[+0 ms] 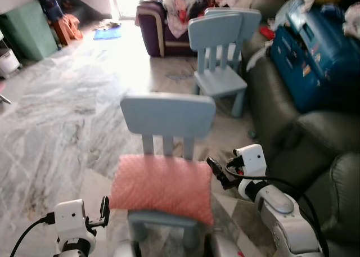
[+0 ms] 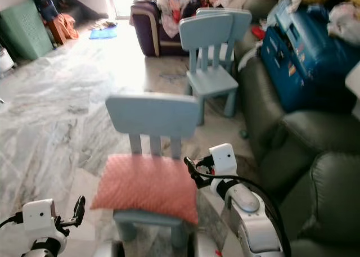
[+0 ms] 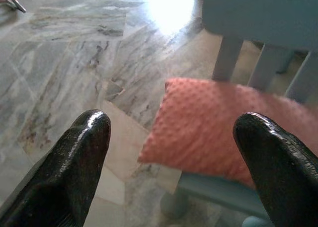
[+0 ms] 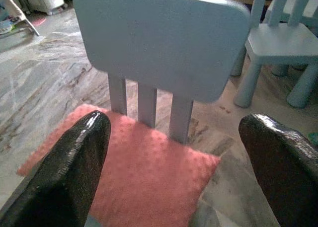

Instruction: Move the pillow to the sofa

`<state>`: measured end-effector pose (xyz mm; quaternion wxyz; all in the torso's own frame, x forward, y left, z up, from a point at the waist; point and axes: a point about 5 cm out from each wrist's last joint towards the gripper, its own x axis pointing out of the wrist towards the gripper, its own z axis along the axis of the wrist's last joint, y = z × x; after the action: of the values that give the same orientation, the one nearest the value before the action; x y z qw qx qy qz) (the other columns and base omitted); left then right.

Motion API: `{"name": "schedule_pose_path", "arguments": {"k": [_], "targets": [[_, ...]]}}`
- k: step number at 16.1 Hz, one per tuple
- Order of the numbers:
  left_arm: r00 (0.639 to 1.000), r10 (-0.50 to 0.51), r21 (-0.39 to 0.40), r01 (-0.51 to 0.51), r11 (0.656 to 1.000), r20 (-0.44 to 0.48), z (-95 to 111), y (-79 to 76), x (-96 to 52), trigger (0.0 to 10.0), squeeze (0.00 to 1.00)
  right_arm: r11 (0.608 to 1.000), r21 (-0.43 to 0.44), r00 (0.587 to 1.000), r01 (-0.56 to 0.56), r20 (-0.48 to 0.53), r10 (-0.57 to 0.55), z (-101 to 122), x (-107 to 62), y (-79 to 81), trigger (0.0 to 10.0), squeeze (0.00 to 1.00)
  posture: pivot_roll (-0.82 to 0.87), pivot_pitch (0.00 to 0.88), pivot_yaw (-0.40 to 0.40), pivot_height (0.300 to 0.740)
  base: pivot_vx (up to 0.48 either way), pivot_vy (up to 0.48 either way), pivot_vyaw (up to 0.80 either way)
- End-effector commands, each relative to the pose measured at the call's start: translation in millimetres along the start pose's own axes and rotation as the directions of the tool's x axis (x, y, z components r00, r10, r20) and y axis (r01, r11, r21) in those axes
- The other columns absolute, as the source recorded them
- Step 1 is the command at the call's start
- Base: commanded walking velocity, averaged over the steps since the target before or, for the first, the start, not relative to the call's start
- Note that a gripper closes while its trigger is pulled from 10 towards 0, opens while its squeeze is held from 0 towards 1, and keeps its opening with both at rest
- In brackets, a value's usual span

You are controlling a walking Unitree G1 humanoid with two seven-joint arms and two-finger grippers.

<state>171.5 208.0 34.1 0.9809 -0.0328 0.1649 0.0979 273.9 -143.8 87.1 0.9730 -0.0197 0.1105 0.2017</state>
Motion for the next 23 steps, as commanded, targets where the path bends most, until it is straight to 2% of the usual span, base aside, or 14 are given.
{"name": "schedule_pose_path", "arguments": {"k": [1, 13, 23], "targets": [[1.000, 0.010, 0.014, -0.010, 1.000, -0.005, 0.0, 2.0, -1.0, 10.0, 0.00, 1.000, -0.009, 1.000, -0.018, 0.011, 0.018, 3.7, 0.6, 3.6, 10.0, 0.00, -0.13, 0.102, 0.038, 0.621, 0.000, 0.000, 0.00], [1.000, 0.010, 0.014, -0.010, 1.000, -0.005, 0.0, 2.0, -1.0, 10.0, 0.00, 1.000, -0.009, 1.000, -0.018, 0.011, 0.018, 3.7, 0.6, 3.6, 10.0, 0.00, -0.13, 0.102, 0.038, 0.621, 0.000, 0.000, 0.00], [1.000, 0.023, 0.028, -0.022, 0.999, -0.010, -0.3, 3.9, -2.1, 10.0, 0.00, 0.999, -0.018, 0.999, -0.043, 0.004, 0.043, 1.6, 2.6, 8.7, 10.0, 0.00, -0.12, 0.108, 0.036, 0.512, 0.000, 0.000, 0.00]]}}
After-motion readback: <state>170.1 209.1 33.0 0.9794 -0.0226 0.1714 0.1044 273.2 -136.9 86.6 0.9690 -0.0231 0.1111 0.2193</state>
